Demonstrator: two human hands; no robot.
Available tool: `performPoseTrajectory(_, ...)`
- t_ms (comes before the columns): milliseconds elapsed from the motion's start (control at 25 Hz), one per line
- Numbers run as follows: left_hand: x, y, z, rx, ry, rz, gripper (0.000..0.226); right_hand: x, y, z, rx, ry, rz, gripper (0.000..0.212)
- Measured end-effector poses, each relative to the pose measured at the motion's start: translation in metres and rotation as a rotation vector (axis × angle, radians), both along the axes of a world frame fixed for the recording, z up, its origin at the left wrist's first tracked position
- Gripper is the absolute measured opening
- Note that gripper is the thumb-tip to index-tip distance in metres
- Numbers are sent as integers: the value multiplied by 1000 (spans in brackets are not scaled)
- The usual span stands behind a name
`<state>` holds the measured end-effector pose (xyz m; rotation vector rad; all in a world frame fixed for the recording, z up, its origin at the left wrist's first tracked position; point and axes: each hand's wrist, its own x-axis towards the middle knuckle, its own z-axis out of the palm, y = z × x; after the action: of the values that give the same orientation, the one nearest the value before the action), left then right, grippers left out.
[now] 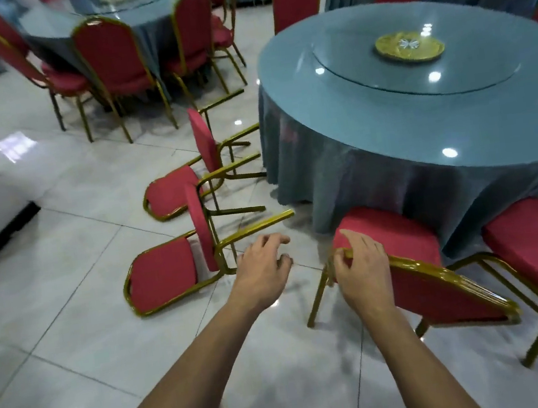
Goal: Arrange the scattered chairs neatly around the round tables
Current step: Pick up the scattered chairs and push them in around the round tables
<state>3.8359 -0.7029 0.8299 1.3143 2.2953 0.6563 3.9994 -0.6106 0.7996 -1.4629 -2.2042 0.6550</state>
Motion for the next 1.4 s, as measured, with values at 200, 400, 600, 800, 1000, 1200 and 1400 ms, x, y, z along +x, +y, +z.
performPoseTrajectory(200,-112,-64,11,46,-1,94,32,-121,-40,13,-2,3,139,45)
performPoseTrajectory(400,-235,-139,9,77,29,192,26,-262,-110,6,-13,21,208,40)
performPoseTrajectory(600,-343,-202,5,68,18,246,28,-385,-165,-12,-24,26,268,36)
performPoseTrajectory(800,-435,-222,-6,25,-3,272,30,-479,-173,-21,-29,55,324,35)
performPoseTrajectory(1000,-535,-186,-14,5,11,223,30,-576,-138,-50,-65,97,277,34)
performPoseTrajectory(1200,-623,-141,-6,-73,-2,136,32,-657,-94,-68,-164,92,143,34)
performPoseTrajectory(1400,-691,-89,-6,-91,12,29,32,-714,-56,-61,-151,119,53,33)
